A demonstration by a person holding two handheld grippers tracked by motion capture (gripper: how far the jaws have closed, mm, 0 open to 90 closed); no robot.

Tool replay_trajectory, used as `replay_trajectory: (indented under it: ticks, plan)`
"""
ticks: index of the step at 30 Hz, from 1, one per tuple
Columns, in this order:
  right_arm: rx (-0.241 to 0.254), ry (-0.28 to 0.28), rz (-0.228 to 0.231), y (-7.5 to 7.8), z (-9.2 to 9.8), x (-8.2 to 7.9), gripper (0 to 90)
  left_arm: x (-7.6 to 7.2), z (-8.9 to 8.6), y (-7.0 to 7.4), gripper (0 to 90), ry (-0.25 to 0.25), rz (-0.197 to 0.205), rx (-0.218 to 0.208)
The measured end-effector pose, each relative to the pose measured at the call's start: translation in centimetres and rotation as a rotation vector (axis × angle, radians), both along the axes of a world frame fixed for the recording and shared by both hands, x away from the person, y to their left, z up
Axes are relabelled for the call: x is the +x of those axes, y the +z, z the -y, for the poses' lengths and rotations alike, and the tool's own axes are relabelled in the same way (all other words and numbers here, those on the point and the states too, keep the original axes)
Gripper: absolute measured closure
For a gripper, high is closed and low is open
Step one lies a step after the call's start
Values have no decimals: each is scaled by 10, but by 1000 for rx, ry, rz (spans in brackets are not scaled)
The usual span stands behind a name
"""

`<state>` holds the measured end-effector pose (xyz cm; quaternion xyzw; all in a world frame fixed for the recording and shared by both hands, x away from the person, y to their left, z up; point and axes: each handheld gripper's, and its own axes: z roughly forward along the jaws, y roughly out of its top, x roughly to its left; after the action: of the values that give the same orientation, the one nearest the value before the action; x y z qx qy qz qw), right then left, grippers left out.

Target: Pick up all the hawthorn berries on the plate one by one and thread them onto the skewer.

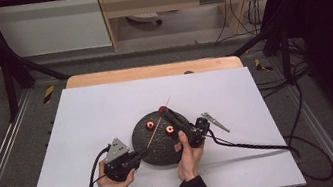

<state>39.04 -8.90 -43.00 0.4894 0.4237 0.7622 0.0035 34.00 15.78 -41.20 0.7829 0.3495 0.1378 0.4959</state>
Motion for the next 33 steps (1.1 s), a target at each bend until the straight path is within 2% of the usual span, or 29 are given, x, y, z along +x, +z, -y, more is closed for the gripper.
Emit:
replay_trajectory:
  ticks: [16, 29, 31, 33]
  plan:
    - [-97, 76, -5, -7, -2, -12, 637, 21, 18, 14, 885, -24, -5, 15]
    - [-169, 114, -21, -11, -3, -19, 633, 26, 23, 14, 886, -43, -4, 24]
    - [-181, 122, -23, -10, -3, -19, 617, 25, 21, 14, 886, -49, -3, 22]
    - [-198, 121, -20, -10, -2, -19, 559, 24, 19, 14, 886, -53, 0, 25]
